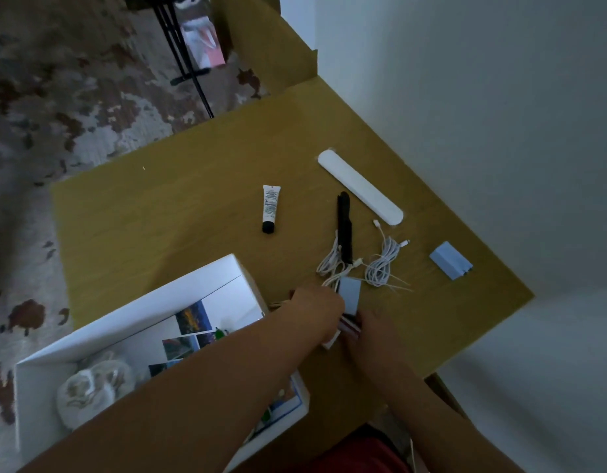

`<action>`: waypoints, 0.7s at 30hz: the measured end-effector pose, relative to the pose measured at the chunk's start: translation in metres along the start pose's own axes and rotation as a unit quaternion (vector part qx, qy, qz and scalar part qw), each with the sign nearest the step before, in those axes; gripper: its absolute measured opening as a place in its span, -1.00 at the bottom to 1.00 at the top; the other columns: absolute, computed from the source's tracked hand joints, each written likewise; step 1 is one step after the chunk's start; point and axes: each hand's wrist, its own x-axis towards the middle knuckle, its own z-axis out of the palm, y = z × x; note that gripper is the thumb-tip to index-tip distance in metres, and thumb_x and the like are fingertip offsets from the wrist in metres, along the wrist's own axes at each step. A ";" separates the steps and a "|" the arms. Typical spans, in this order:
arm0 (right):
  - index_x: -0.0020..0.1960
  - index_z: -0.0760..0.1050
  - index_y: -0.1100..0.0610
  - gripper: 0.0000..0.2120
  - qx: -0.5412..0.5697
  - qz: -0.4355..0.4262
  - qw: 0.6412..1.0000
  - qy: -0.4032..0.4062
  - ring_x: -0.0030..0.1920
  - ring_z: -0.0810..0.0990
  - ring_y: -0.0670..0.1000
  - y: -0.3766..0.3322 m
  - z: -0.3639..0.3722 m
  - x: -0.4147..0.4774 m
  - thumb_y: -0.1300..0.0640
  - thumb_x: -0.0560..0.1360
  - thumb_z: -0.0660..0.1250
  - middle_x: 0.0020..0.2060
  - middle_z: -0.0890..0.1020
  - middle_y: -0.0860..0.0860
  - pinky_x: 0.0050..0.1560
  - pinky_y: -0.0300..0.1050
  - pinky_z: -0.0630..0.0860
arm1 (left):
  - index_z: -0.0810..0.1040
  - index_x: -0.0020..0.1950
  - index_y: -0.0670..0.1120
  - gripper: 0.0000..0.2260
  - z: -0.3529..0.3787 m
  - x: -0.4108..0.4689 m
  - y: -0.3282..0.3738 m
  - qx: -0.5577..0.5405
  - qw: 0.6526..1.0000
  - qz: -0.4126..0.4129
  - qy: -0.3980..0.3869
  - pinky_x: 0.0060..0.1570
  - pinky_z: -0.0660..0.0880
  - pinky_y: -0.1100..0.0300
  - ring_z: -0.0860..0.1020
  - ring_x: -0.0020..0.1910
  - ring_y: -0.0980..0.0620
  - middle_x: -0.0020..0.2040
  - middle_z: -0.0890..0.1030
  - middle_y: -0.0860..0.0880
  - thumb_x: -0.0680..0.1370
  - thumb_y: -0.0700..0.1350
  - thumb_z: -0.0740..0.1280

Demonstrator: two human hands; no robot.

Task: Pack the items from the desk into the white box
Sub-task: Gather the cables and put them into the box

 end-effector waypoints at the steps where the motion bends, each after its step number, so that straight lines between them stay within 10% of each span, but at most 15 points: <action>1: 0.17 0.45 0.15 -0.73 0.001 -0.003 1.000 -0.007 0.09 0.51 0.08 0.001 0.001 0.002 0.08 0.52 0.25 0.13 0.54 0.14 0.08 -0.09 0.40 | 0.44 0.27 -0.14 -0.70 0.000 0.005 0.002 0.015 1.000 -0.007 -0.024 0.08 0.46 0.00 0.47 0.19 -0.11 0.24 0.46 -0.14 0.53 -0.20 0.29; 11: 0.01 0.49 0.14 -0.86 0.013 -0.046 0.999 -0.008 -0.18 0.44 -0.01 0.012 -0.030 -0.009 0.11 0.54 0.22 -0.03 0.57 0.10 -0.23 -0.23 0.22 | 0.48 0.20 -0.17 -0.72 -0.003 0.014 0.003 0.097 0.993 0.018 -0.061 0.03 0.48 0.04 0.52 0.12 -0.10 0.18 0.52 -0.14 0.51 -0.14 0.34; 21: -0.03 0.42 -0.08 -0.87 0.114 -0.020 0.993 0.015 -0.36 0.43 -0.15 -0.030 -0.082 -0.046 -0.08 0.57 0.13 -0.36 0.45 -0.11 -0.41 -0.28 0.27 | 0.54 0.21 0.02 -0.63 -0.008 -0.082 -0.041 -0.231 0.944 0.038 0.233 -0.13 0.42 0.21 0.49 0.00 0.06 0.06 0.55 -0.01 0.41 0.03 0.40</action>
